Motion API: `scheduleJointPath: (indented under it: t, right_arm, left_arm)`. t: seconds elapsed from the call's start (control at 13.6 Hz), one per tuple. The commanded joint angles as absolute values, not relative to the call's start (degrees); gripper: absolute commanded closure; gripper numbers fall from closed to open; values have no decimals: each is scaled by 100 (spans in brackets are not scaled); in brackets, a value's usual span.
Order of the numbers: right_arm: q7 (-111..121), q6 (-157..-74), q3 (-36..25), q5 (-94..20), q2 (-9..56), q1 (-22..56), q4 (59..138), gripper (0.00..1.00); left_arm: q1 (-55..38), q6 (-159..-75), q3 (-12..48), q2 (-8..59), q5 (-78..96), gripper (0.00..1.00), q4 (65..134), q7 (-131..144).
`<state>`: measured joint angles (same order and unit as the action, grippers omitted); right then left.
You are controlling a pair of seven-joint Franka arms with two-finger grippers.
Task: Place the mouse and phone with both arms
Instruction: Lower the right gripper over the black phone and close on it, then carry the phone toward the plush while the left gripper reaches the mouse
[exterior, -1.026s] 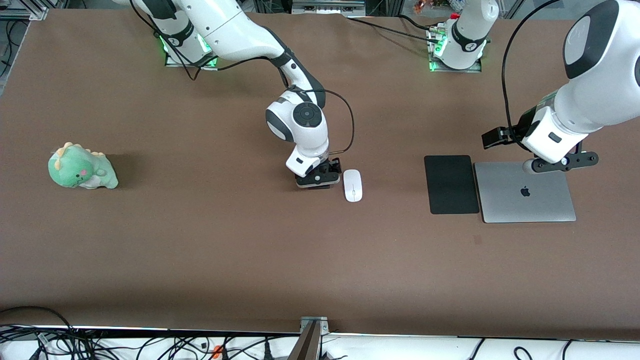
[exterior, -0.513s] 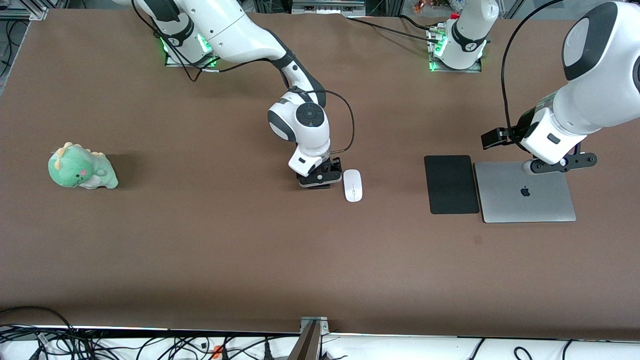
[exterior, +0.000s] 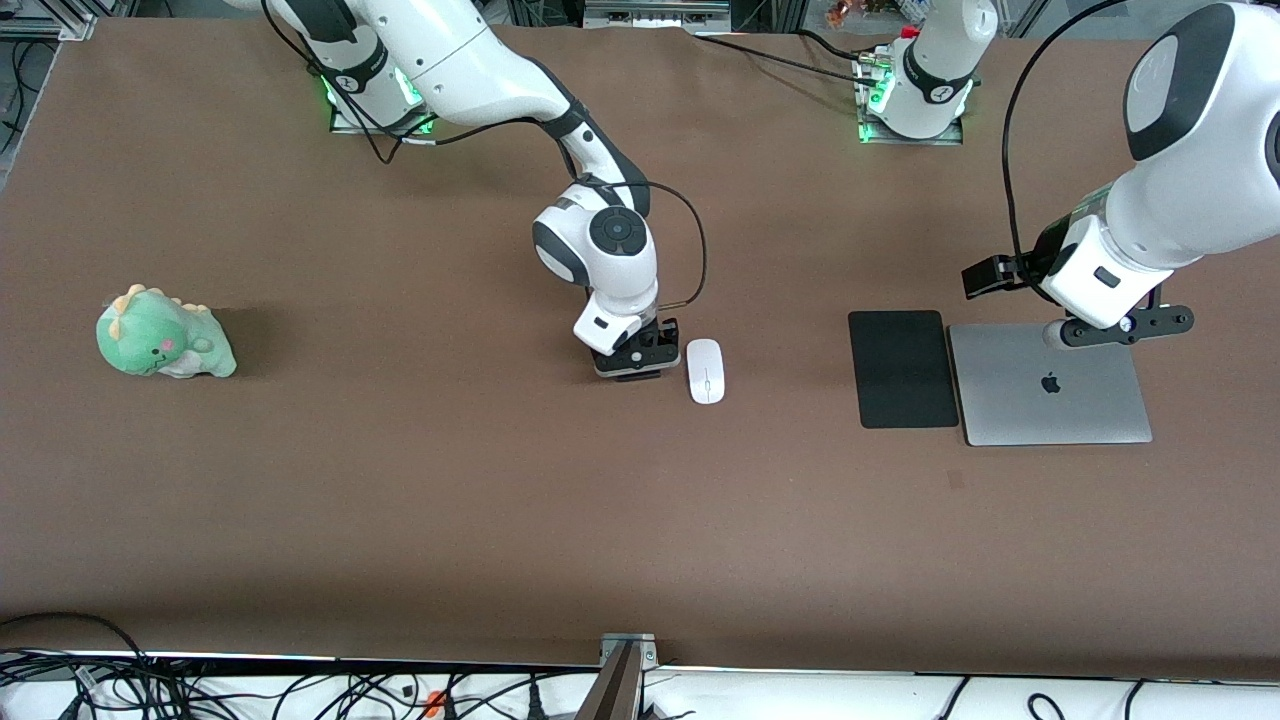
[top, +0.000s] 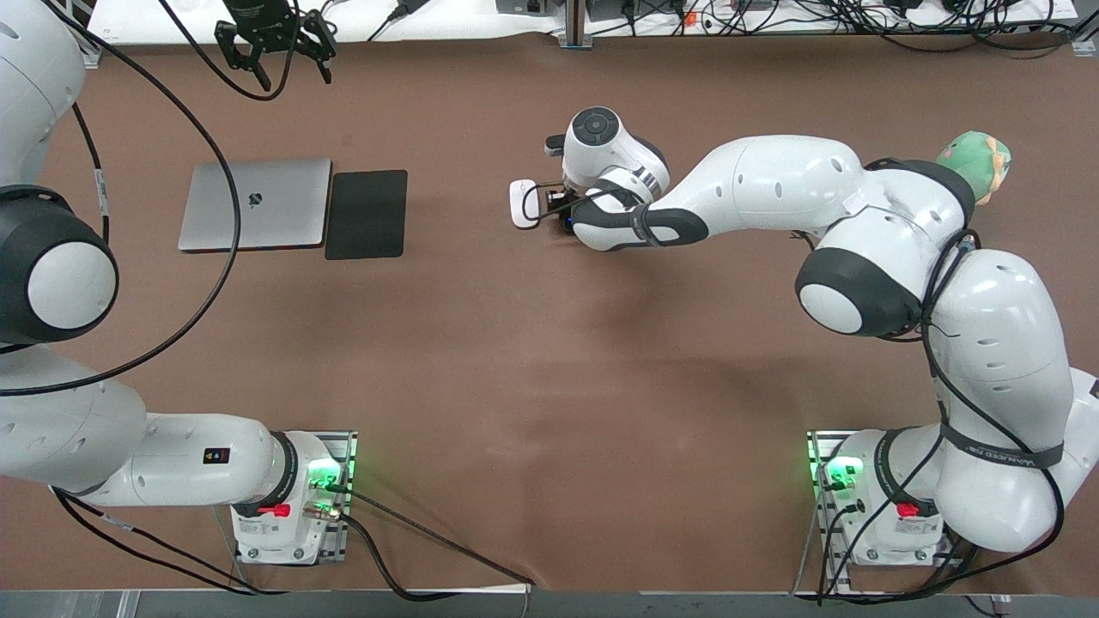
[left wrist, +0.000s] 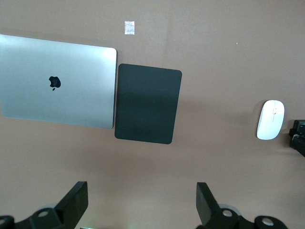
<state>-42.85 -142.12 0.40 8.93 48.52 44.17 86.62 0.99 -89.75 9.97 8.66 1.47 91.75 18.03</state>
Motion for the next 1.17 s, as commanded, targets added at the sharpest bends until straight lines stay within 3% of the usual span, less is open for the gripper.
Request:
scheduleJointPath:
  t: [0.0, 0.29, 0.66, 1.1]
  right_arm:
    - [-3948, -13468, 97, 800, 4624, 4132, 8499, 52]
    - [-2080, -12517, 114, -437, 4159, 3404, 8227, 54]
    - [-704, -11577, 18, -589, 3692, 2235, 8297, 58]
    - [35, -11697, -1089, -606, 3288, 1830, 8928, 59]
  left_arm:
    - [88, -8921, 993, 879, 308, 0, 9070, 1846]
    - [53, -8947, 1080, 896, 412, 0, 9079, 1898]
    - [-253, -9754, 1204, 1528, 483, 0, 9132, 2424]
    - [-1255, -11160, 1195, 2477, 501, 0, 9132, 3759]
